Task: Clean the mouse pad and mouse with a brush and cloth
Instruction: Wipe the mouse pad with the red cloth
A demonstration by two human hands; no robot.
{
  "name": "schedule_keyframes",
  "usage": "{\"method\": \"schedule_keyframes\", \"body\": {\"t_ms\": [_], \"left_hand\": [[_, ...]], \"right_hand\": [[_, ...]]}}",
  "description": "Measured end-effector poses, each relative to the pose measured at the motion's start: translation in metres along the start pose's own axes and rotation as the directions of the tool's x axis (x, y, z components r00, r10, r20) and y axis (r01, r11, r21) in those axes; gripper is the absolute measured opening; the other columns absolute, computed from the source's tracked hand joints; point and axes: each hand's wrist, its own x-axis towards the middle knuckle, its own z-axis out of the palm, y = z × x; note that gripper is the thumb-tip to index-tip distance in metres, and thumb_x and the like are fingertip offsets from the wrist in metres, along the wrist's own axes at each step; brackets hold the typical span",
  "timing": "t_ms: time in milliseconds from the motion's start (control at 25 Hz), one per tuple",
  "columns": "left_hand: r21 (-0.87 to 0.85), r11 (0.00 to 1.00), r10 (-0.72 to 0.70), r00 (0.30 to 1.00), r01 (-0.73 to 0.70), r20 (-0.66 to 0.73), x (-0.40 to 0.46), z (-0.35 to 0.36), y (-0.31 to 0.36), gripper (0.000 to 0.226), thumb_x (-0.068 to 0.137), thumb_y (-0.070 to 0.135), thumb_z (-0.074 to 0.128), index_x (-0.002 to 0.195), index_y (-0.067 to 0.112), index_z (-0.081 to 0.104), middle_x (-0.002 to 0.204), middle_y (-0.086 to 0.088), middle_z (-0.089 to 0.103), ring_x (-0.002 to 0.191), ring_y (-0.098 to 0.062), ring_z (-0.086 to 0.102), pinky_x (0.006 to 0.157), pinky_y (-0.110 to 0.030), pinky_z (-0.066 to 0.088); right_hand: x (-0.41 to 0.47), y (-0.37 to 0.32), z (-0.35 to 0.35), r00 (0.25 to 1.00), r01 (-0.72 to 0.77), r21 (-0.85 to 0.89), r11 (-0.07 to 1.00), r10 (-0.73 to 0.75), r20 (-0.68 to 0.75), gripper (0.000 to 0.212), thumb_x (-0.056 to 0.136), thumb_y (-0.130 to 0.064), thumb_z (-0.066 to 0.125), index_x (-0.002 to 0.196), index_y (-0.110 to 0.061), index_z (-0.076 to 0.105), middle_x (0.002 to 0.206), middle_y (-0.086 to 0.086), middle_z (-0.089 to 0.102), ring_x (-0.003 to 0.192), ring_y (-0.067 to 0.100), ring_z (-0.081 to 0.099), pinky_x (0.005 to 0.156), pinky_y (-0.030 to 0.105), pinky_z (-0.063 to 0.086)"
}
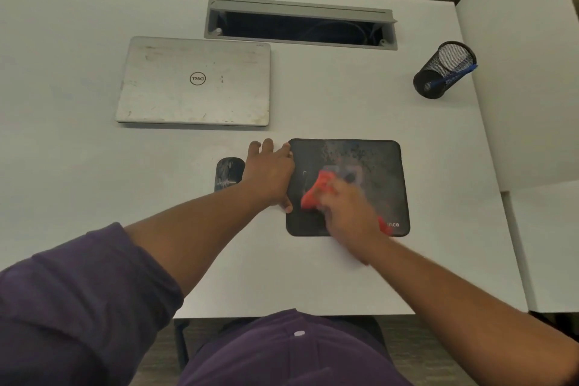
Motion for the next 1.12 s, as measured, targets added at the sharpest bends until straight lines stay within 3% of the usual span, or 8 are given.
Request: {"method": "schedule_keyframes", "body": {"t_ms": [80,240,400,600,760,920,1040,1120], "left_hand": [[0.006,1.0,-0.009,1.0,0.009,0.0,-0.001,-0.001,0.0,0.108,0.04,0.081,0.078,0.127,0.021,0.056,0.137,0.006,0.045,0.119,-0.027,0.04,0.095,-0.044,0.032],[0.014,1.0,-0.006,1.0,0.006,-0.007,-0.001,-0.004,0.0,0.107,0.039,0.082,0.078,0.124,0.021,0.057,0.13,0.005,0.048,0.112,-0.025,0.043,0.089,-0.041,0.033],[0.017,1.0,-0.004,1.0,0.004,-0.013,-0.002,-0.003,-0.001,0.106,0.041,0.082,0.077,0.126,0.021,0.056,0.134,0.005,0.046,0.111,-0.025,0.043,0.089,-0.042,0.033],[0.011,1.0,-0.001,1.0,0.001,-0.006,-0.003,-0.004,-0.001,0.109,0.04,0.082,0.076,0.127,0.021,0.056,0.137,0.005,0.045,0.113,-0.026,0.042,0.088,-0.042,0.033],[0.023,1.0,-0.003,1.0,0.003,-0.003,-0.003,-0.002,-0.001,0.11,0.042,0.083,0.076,0.13,0.021,0.054,0.138,0.006,0.043,0.115,-0.026,0.041,0.089,-0.042,0.033],[0.023,1.0,-0.013,1.0,0.012,0.002,-0.003,-0.004,0.001,0.11,0.041,0.082,0.076,0.13,0.021,0.053,0.137,0.006,0.044,0.115,-0.026,0.041,0.089,-0.042,0.032],[0.037,0.999,-0.019,1.0,0.019,0.003,-0.003,-0.003,0.001,0.114,0.044,0.082,0.076,0.136,0.02,0.049,0.147,0.005,0.039,0.121,-0.028,0.039,0.095,-0.044,0.032],[0.03,0.999,-0.012,1.0,0.012,-0.002,-0.003,-0.003,0.001,0.114,0.043,0.082,0.076,0.136,0.02,0.049,0.147,0.005,0.039,0.121,-0.028,0.04,0.094,-0.044,0.032]], "right_hand": [[-0.028,0.008,0.002,0.986,0.163,-0.016,0.986,-0.163,0.02,0.032,0.091,-0.027,0.056,0.118,-0.044,0.06,0.136,-0.008,0.05,0.105,0.028,0.056,0.075,0.041,0.056],[0.013,0.015,-0.025,0.996,-0.091,-0.012,0.996,0.091,-0.016,0.031,0.092,-0.029,0.05,0.111,-0.043,0.07,0.13,-0.006,0.057,0.117,0.022,0.054,0.092,0.036,0.05],[-0.038,-0.007,0.005,0.979,0.204,-0.053,0.978,-0.202,0.041,0.035,0.086,-0.018,0.062,0.116,-0.037,0.07,0.129,-0.003,0.06,0.097,0.028,0.058,0.076,0.042,0.055],[-0.003,0.007,-0.014,0.985,-0.142,-0.14,0.98,0.125,-0.121,0.028,0.088,-0.026,0.066,0.11,-0.042,0.069,0.124,-0.003,0.063,0.094,0.033,0.055,0.076,0.043,0.049],[-0.03,0.006,-0.003,0.985,0.172,-0.196,0.965,-0.169,0.033,0.032,0.09,-0.029,0.057,0.117,-0.045,0.064,0.13,-0.011,0.058,0.096,0.027,0.055,0.075,0.04,0.047],[0.003,0.01,-0.015,0.986,-0.16,-0.136,0.978,0.151,-0.072,0.025,0.091,-0.034,0.056,0.113,-0.039,0.067,0.13,-0.002,0.056,0.102,0.031,0.053,0.082,0.042,0.047],[-0.044,-0.009,0.006,0.988,0.153,-0.131,0.98,-0.152,0.018,0.041,0.091,-0.061,0.048,0.117,-0.034,0.066,0.126,-0.003,0.057,0.1,0.027,0.054,0.081,0.042,0.048],[-0.027,0.007,-0.008,0.993,0.119,-0.134,0.984,-0.118,0.017,0.045,0.092,-0.063,0.049,0.116,-0.032,0.069,0.125,0.0,0.06,0.101,0.029,0.057,0.081,0.042,0.049]]}}
